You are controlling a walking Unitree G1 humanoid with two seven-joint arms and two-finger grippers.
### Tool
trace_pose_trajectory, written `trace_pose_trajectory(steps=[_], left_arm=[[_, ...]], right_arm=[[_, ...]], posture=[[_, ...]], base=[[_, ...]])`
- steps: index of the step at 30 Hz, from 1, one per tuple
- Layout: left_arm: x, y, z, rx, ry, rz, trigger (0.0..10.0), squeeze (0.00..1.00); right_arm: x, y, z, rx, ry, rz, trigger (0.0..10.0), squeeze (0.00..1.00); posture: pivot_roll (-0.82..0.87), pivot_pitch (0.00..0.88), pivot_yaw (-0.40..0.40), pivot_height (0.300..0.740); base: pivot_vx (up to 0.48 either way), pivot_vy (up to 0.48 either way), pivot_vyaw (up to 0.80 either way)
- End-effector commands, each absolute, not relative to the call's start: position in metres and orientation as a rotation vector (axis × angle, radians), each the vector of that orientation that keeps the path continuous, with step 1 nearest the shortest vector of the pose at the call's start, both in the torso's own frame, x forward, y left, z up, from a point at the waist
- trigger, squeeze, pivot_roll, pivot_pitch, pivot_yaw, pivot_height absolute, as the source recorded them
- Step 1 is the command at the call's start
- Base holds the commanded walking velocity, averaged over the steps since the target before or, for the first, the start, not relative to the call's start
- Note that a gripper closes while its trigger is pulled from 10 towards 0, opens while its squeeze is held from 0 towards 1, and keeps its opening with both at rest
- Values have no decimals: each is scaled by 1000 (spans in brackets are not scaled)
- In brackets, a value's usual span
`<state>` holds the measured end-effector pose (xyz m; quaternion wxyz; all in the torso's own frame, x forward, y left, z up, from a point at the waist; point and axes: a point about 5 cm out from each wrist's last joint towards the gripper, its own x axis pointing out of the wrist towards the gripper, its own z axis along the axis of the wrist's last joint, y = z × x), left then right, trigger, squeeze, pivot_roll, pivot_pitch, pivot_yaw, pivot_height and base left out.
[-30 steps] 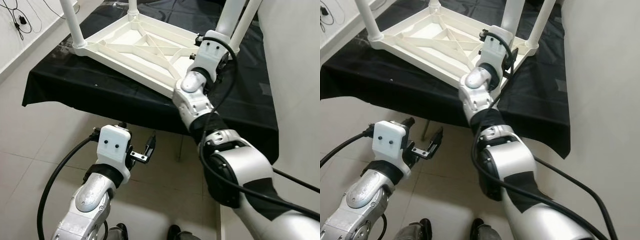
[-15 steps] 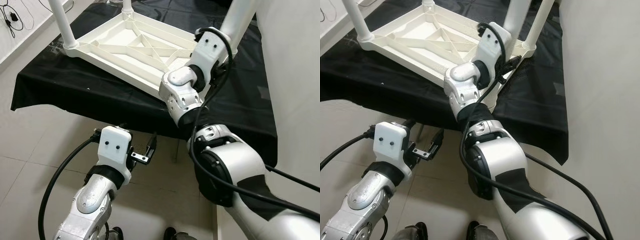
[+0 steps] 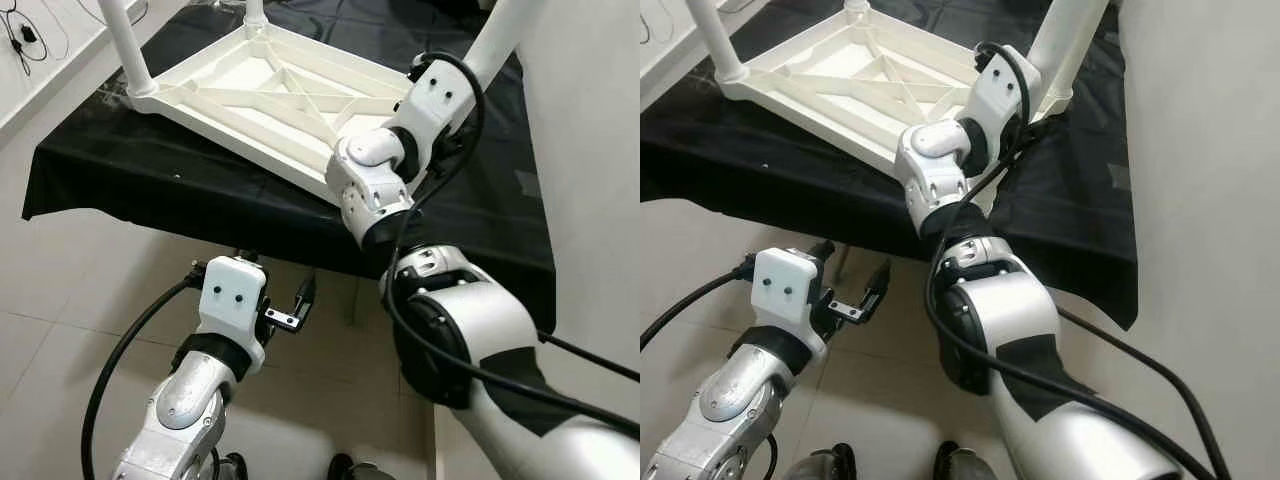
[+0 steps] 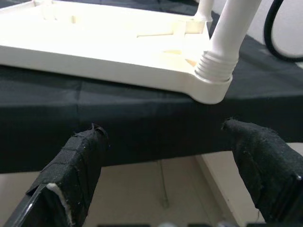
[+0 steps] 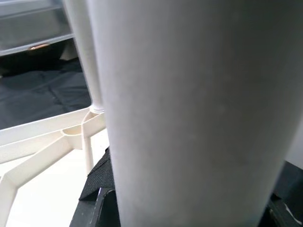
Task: Building children table
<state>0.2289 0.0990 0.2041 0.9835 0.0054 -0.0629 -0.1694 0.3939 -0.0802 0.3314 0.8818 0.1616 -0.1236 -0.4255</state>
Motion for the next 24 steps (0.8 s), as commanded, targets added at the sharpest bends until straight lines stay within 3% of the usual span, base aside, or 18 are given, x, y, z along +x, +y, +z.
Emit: trace_pose_trajectory(steps=[1, 5, 11, 12, 14, 15, 21, 22, 24], left_arm=[[231, 101, 201, 13, -120, -338, 10000, 0], [234, 102, 199, 15, -121, -336, 10000, 0], [243, 103, 191, 12, -102, -340, 10000, 0], [246, 103, 188, -1, -87, -345, 10000, 0], [248, 103, 188, -2, -84, -347, 10000, 0], [249, 102, 187, 10, -76, -374, 10000, 1000], [256, 99, 179, 132, -45, -420, 10000, 1000], [258, 97, 176, 161, -33, -445, 10000, 400], [260, 96, 175, 175, -25, -464, 10000, 400]], right_arm=[[395, -95, 348, 352, -355, -874, 10000, 0], [392, -102, 371, 370, -460, -827, 10000, 0], [387, -102, 408, 425, -625, -521, 10000, 0], [390, -93, 399, 466, -604, -294, 10000, 0], [391, -89, 395, 482, -606, -197, 10000, 0], [388, -85, 386, 477, -616, -89, 10000, 0], [377, -78, 336, 551, -496, 210, 10000, 0], [371, -76, 322, 543, -461, 267, 10000, 0], [367, -74, 314, 530, -443, 294, 10000, 0]], posture=[[127, 235, -76, 740], [120, 226, -72, 740], [104, 184, -53, 740], [95, 170, -53, 740], [94, 169, -53, 740], [90, 159, -53, 740], [78, 136, -41, 740], [73, 125, -36, 740], [73, 125, -36, 740]], base=[[0, 0, 0], [0, 0, 0], [0, 0, 0], [0, 0, 0], [0, 0, 0], [0, 0, 0], [0, 0, 0], [0, 0, 0], [0, 0, 0]])
